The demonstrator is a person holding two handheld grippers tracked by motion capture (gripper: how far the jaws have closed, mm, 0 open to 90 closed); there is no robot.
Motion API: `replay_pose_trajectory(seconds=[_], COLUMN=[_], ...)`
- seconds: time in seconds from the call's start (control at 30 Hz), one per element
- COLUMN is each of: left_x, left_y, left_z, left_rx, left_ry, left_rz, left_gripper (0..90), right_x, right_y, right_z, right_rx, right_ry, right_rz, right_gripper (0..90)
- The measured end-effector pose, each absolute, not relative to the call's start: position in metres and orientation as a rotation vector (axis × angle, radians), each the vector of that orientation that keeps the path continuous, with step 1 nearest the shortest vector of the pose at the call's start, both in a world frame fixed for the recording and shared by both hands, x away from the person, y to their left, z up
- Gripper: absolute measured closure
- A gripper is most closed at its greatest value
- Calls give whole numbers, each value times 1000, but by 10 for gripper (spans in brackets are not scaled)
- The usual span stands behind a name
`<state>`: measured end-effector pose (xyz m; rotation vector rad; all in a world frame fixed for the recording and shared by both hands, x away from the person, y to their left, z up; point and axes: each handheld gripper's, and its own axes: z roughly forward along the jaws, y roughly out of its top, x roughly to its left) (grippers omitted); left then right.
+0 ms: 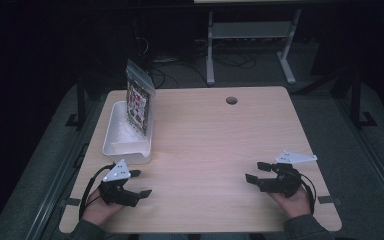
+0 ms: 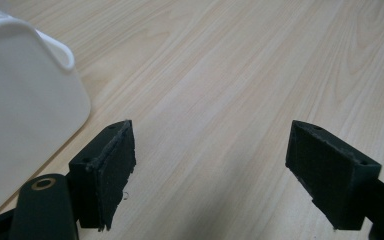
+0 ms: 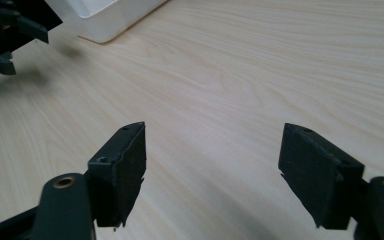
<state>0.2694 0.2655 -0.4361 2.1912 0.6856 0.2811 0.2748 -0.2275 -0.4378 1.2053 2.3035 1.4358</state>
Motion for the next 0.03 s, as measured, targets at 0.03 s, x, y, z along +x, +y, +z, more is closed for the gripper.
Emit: replay_pose_trajectory(seconds=[0.03], left_x=[269], left_y=[266], left_z=[-436], left_rx=[2191], left_ry=[686], left_rz=[281], left_gripper=[187], right_x=[272], right_y=[-229], right_z=[-436], right_rx=[1192], right_ry=[2274], right_rz=[1427], right_gripper=[259])
